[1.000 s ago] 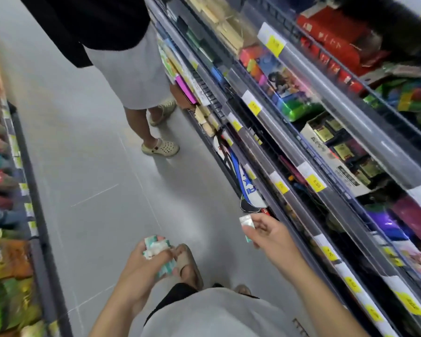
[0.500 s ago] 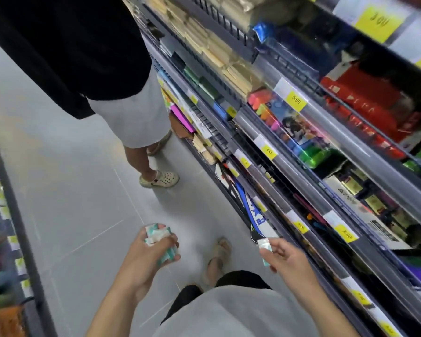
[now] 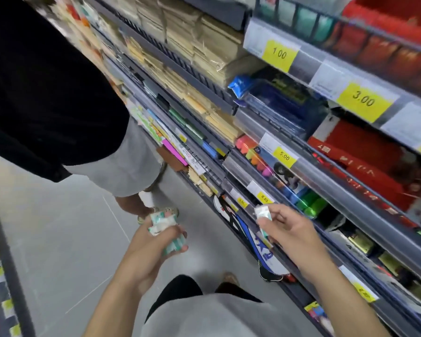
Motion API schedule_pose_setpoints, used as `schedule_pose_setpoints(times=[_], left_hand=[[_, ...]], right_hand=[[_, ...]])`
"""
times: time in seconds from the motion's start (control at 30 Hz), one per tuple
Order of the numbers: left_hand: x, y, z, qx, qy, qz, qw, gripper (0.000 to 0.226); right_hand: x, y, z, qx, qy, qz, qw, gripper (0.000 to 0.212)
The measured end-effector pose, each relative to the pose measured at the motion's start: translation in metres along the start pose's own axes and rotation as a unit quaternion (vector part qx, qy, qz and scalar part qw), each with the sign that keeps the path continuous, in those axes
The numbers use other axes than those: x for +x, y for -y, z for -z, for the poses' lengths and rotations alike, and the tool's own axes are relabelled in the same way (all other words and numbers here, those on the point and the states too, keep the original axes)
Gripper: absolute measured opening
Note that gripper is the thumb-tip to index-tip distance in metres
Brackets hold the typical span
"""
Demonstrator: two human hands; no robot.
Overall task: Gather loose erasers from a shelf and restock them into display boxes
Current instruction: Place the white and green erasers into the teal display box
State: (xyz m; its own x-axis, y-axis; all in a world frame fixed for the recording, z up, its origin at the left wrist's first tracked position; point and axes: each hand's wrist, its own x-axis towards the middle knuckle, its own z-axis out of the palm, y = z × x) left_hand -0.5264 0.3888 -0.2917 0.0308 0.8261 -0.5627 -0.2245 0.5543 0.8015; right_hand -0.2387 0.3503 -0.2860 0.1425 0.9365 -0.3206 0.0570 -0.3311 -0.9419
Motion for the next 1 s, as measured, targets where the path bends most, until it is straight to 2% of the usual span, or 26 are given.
schedule_pose_setpoints(times=[0.23,0.4,0.53,0.67,0.77,0.9,1.0], left_hand=[[0.041,-0.115,-0.081,0.031,0.156,-0.064,0.985,0.034],[0.038,-0.194,-0.139,0.056,0.321,-0.124,0.937,0.042],[0.035,-0.238,-0.171,0.063,0.411,-0.167,0.894,0.041],[0.036,-0.269,-0.192,0.051,0.456,-0.203,0.865,0.03],[0.04,-0.288,-0.201,0.035,0.463,-0.219,0.858,0.029],[0.049,-0.307,-0.207,0.021,0.453,-0.223,0.863,0.033],[0.057,-0.316,-0.207,0.01,0.446,-0.22,0.868,0.027]], right_hand=[[0.004,0.094,0.008,0.007,-0.084,0.11,0.99,0.018],[-0.008,0.148,0.012,-0.022,-0.159,0.176,0.971,0.021],[-0.016,0.185,0.013,-0.016,-0.206,0.212,0.955,0.031],[-0.012,0.23,0.013,-0.047,-0.241,0.255,0.935,0.023],[-0.002,0.264,0.021,-0.098,-0.253,0.264,0.926,0.021],[0.021,0.302,0.033,-0.128,-0.239,0.202,0.941,0.022],[0.047,0.32,0.044,-0.241,-0.264,0.14,0.923,0.024]])
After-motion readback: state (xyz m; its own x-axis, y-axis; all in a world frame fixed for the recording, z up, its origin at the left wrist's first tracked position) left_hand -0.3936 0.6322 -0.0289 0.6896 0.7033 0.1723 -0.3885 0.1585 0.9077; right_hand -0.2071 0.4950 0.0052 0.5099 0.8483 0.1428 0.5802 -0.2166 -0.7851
